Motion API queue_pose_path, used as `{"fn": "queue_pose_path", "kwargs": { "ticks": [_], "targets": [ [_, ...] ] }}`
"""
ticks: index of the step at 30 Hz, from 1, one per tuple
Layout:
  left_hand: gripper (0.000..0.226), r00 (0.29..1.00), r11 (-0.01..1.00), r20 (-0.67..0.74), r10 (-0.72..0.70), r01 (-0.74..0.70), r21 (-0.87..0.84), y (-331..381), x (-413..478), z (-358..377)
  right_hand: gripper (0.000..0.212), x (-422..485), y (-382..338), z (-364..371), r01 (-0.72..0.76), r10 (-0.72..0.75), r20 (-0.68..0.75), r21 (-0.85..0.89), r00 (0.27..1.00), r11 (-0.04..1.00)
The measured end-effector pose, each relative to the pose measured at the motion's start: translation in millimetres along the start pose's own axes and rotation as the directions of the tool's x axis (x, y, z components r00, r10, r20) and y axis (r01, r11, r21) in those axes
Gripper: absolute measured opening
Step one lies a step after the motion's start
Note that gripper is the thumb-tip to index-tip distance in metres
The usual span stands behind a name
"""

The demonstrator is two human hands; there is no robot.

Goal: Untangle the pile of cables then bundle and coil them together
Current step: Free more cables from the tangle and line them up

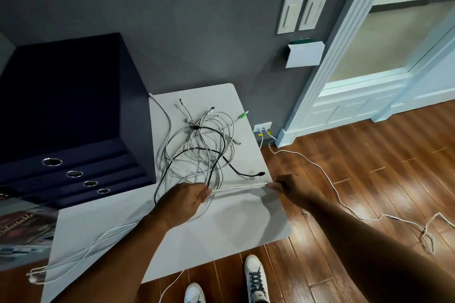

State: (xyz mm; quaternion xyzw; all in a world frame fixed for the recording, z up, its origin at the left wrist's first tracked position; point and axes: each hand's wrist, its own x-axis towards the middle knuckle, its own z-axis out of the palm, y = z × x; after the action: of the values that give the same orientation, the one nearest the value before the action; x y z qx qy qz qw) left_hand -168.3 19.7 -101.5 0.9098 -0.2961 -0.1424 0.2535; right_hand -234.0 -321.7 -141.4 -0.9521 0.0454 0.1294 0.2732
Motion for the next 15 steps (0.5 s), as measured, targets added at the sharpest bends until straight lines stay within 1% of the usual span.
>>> {"fn": "queue_pose_path", "kwargs": {
  "ticks": [1,3,5,7,9,11,13,15],
  "targets": [
    [0.039,1.000,1.000,-0.001,-0.005,0.005,0.009,-1.0,-0.1,-1.0,0.062,-1.9,5.1,0.7,-0.017,0.017,-0.018,0.005,1.000,1.000],
    [0.046,0.999,1.000,-0.023,-0.022,0.022,0.008,-6.9,-0.7,-4.2,0.050,-6.1,11.2,-2.3,-0.085,0.085,-0.047,0.010,0.995,0.996],
    [0.052,1.000,0.999,-0.025,-0.011,0.012,0.033,-12.1,-1.6,-5.6,0.042,-9.3,14.1,-4.1,-0.108,0.106,-0.059,-0.031,0.993,0.994],
    [0.049,0.999,1.000,-0.036,-0.003,0.004,0.024,-11.5,-2.5,-6.5,0.037,-10.1,16.5,-4.8,-0.092,0.089,-0.052,-0.046,0.995,0.995],
    [0.040,0.997,1.000,-0.069,-0.022,0.021,-0.014,-14.6,-3.1,-9.5,0.024,-9.3,19.5,-4.3,-0.074,0.074,-0.008,-0.020,0.997,0.997],
    [0.037,0.994,0.998,-0.089,-0.061,0.059,-0.024,-22.9,-5.6,-16.1,0.014,-10.6,22.9,-5.5,-0.065,0.066,0.018,-0.046,0.998,0.997],
    [0.037,0.989,0.994,-0.100,-0.105,0.103,-0.025,-31.9,-8.9,-23.9,0.013,-13.5,28.0,-5.8,-0.066,0.067,0.008,-0.087,0.998,0.994],
    [0.039,0.991,0.994,-0.080,-0.112,0.113,0.004,-33.5,-11.9,-28.0,0.019,-14.8,30.1,-3.4,-0.078,0.075,-0.029,-0.149,0.997,0.986]
  ]
}}
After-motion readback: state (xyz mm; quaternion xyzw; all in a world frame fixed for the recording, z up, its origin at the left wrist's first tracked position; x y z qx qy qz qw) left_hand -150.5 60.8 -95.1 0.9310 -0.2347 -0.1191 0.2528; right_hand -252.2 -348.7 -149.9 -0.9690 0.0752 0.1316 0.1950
